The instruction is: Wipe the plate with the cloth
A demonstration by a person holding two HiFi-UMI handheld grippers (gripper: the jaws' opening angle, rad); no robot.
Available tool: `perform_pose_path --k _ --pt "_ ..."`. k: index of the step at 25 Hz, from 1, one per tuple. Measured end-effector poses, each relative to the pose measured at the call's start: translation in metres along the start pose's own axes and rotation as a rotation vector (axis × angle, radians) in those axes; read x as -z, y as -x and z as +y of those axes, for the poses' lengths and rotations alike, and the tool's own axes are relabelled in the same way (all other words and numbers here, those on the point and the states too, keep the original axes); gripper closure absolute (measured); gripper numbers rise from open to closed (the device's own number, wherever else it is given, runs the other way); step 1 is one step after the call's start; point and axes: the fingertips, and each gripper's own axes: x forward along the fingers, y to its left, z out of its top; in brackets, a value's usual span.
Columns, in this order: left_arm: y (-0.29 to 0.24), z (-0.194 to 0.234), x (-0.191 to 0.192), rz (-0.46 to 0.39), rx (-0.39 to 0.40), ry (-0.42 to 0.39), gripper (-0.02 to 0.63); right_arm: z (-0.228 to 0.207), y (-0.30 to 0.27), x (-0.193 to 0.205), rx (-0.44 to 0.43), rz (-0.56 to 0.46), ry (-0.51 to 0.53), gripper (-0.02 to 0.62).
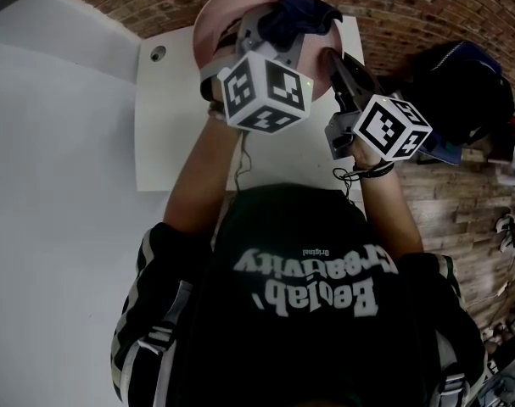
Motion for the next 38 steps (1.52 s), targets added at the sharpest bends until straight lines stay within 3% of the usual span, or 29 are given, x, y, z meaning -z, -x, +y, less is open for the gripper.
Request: perform_pose_path --k 5,11,16,27,38 --pt "0.002 0.029 0.003 0.040 -0.075 -0.004 0.478 -0.001 0.003 -0.007 -0.011 -0.016 -0.014 0.572" --pt "0.014 0.064 0.033 0.107 -0.173 0.022 0.477 -0.004 0.001 -0.012 -0.012 -0.037 -0.008 0.572" --pt "0.031 0.075 0.053 0.145 -0.201 0.050 0.477 0.000 0.001 -0.025 -0.014 -0.068 -0.003 0.572" --pt "0.037 0.021 0.071 0.182 -0.101 0.017 0.476 -0.015 0.002 -0.059 0.021 -0.148 -0.022 0.571" --pt "0.037 -0.046 0.061 0.152 0.054 0.057 0.476 -0.012 0.006 -0.066 0.036 -0.175 -0.018 0.569"
